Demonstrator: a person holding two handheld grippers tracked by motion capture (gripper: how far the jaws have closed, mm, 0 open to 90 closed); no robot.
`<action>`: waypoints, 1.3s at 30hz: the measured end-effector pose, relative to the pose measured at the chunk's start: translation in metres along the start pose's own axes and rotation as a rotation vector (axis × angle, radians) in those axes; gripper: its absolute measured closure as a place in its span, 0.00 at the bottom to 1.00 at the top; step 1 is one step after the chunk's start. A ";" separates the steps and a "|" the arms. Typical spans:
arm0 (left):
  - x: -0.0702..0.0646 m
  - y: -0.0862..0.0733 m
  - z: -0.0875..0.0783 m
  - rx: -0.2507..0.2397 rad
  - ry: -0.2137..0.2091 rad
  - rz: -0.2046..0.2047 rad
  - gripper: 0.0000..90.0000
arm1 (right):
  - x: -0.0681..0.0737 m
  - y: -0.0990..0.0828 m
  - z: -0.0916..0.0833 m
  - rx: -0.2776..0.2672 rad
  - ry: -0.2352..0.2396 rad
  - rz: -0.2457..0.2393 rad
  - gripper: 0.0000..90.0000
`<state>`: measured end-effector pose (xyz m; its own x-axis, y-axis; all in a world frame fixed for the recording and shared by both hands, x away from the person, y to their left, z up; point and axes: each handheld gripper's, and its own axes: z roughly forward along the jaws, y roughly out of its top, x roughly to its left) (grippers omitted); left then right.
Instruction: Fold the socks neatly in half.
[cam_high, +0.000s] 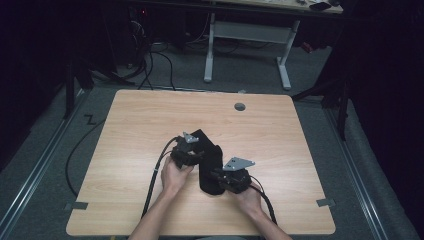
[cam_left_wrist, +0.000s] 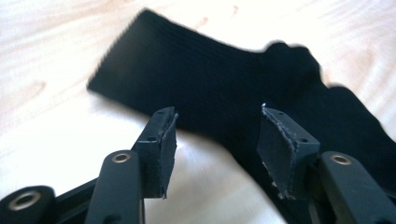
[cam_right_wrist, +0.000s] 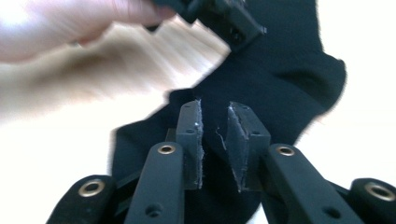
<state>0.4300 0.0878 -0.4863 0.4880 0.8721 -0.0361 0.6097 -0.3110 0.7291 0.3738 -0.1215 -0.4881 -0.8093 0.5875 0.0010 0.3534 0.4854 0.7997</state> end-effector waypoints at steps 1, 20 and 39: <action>-0.002 -0.004 -0.002 0.001 -0.002 -0.004 0.52 | 0.002 0.000 -0.003 0.002 0.019 -0.004 0.85; 0.001 0.007 0.020 0.048 0.030 0.028 0.54 | 0.015 -0.001 0.022 0.086 0.096 -0.068 0.92; -0.011 0.003 0.004 -0.014 0.026 0.049 0.49 | 0.009 0.003 -0.016 -0.029 0.083 -0.003 0.69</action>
<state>0.4288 0.0754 -0.4863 0.5006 0.8655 0.0170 0.5765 -0.3479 0.7393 0.3598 -0.1250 -0.4757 -0.8469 0.5296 0.0475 0.3380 0.4673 0.8169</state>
